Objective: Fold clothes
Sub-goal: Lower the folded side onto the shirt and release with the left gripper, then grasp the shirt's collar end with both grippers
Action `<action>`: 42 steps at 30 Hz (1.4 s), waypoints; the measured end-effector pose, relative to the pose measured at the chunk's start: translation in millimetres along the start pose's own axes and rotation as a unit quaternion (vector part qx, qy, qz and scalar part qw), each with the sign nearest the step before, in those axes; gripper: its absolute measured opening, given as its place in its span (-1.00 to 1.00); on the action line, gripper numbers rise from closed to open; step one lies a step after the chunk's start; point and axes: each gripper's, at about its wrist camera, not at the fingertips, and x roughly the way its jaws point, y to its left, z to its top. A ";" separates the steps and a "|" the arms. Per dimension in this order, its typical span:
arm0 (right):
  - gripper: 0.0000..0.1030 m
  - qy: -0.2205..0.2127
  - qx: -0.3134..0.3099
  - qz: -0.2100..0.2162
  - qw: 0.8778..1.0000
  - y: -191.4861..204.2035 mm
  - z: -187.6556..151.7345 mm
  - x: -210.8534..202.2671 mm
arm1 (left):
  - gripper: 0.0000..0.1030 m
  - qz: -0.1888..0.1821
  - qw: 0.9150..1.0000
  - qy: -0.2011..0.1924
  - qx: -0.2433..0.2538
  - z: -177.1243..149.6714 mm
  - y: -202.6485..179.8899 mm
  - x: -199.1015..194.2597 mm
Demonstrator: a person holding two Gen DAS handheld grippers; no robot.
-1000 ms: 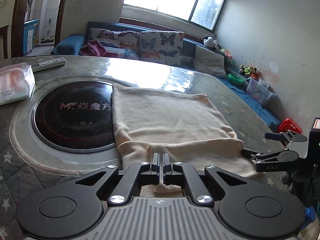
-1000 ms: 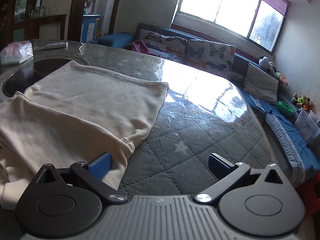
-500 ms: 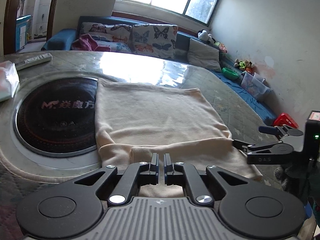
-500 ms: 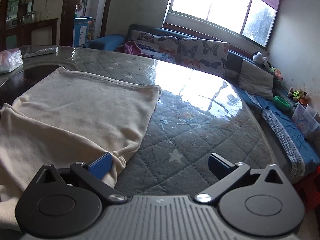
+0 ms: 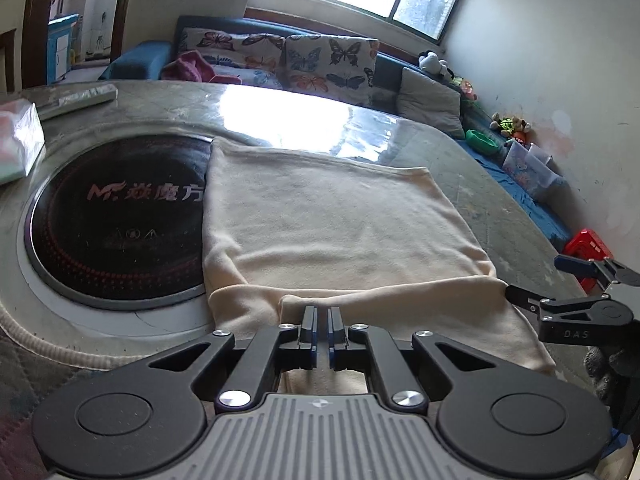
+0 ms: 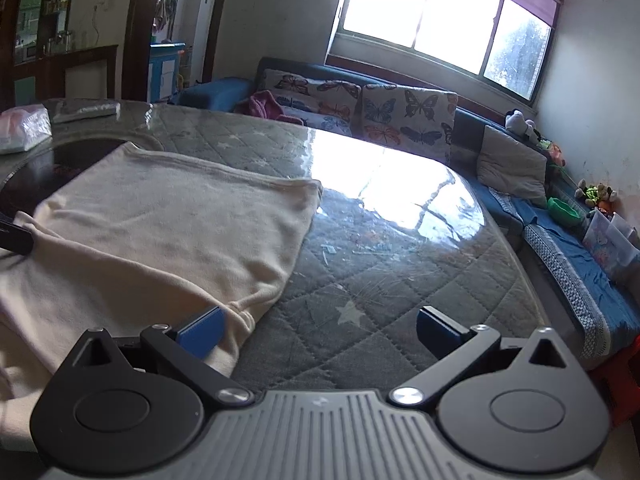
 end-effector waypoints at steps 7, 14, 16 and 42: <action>1.00 0.004 -0.032 0.025 0.999 18.0 -12.9 -16.5 | -0.63 0.004 1.000 -0.004 0.019 -4.6 -5.5 -0.9; 1.00 -0.014 -0.048 0.012 0.999 24.1 -20.5 -33.4 | 0.04 0.031 0.995 -0.037 0.085 -15.6 -25.8 -18.9; 1.00 -0.019 -0.048 0.013 0.999 23.5 -22.9 -39.8 | 0.05 0.036 0.994 -0.041 0.097 -21.0 -28.4 -23.3; 1.00 -0.023 -0.080 0.048 0.995 28.7 -30.4 -56.4 | 0.06 0.066 0.981 -0.035 0.182 -58.9 -35.8 -54.9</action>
